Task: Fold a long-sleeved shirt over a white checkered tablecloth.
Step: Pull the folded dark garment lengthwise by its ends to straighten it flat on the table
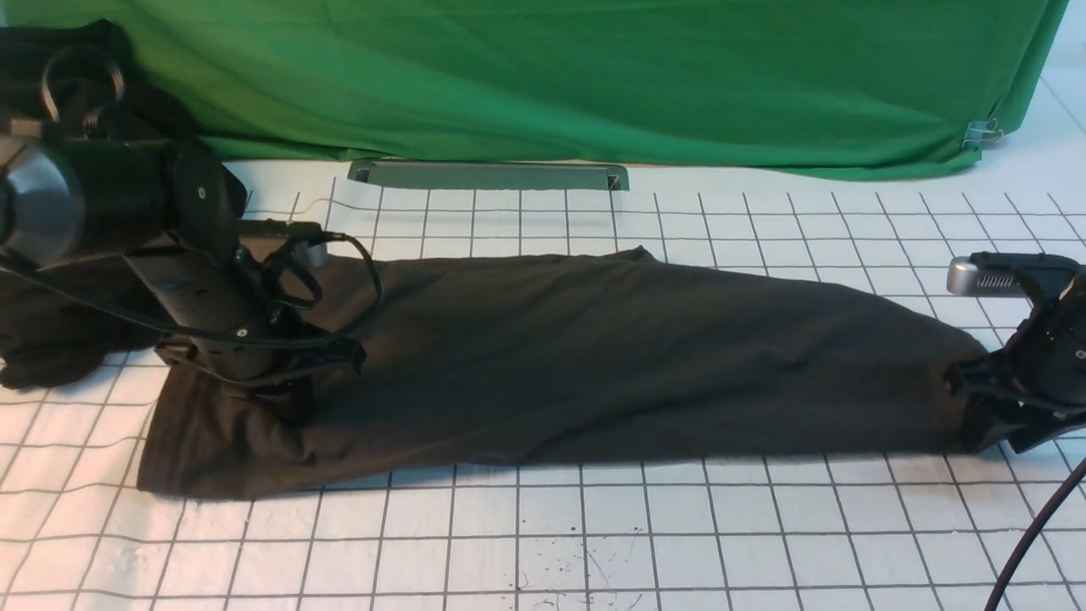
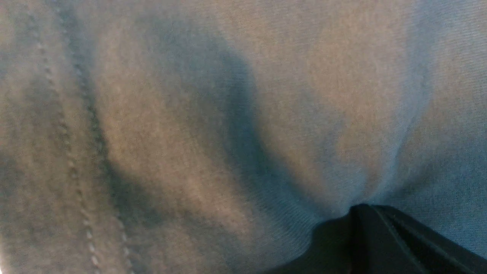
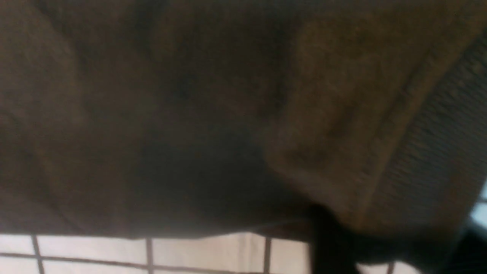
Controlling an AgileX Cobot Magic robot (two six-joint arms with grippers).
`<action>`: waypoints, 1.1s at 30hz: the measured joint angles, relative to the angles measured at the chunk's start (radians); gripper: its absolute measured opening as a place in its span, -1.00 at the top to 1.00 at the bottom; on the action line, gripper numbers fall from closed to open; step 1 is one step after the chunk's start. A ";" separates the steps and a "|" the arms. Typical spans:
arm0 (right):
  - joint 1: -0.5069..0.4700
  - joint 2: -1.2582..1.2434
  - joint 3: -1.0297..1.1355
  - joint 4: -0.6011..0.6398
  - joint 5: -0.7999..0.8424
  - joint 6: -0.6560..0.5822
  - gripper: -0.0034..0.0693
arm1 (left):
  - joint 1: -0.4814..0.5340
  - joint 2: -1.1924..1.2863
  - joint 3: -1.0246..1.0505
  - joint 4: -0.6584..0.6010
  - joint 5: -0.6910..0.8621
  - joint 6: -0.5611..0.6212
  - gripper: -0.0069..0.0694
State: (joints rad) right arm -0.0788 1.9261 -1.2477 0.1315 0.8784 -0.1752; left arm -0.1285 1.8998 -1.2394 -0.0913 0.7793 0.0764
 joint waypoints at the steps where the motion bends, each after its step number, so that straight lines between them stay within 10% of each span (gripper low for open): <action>1: 0.000 0.002 -0.004 0.001 0.003 -0.009 0.35 | 0.000 0.000 0.000 0.001 0.000 -0.001 0.83; 4: 0.000 0.002 -0.030 -0.007 0.033 -0.028 0.76 | 0.001 0.000 0.000 0.011 0.000 -0.002 0.83; 13: 0.008 0.002 -0.074 -0.144 0.204 0.050 0.78 | 0.001 -0.001 0.000 0.024 0.011 -0.002 0.83; 17: 0.008 0.002 -0.075 -0.153 0.216 0.065 0.60 | 0.001 -0.005 -0.003 0.023 0.023 -0.002 0.83; 24: 0.007 -0.004 -0.088 -0.214 0.315 0.079 -0.28 | 0.015 -0.107 -0.048 0.072 0.062 -0.025 0.83; 33: 0.008 -0.191 -0.095 -0.205 0.301 0.103 -0.20 | 0.034 -0.147 -0.250 0.101 0.034 -0.051 0.83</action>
State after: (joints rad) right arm -0.0712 1.7355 -1.3424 -0.0737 1.1794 -0.0726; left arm -0.0946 1.7527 -1.4894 0.0094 0.8135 0.0253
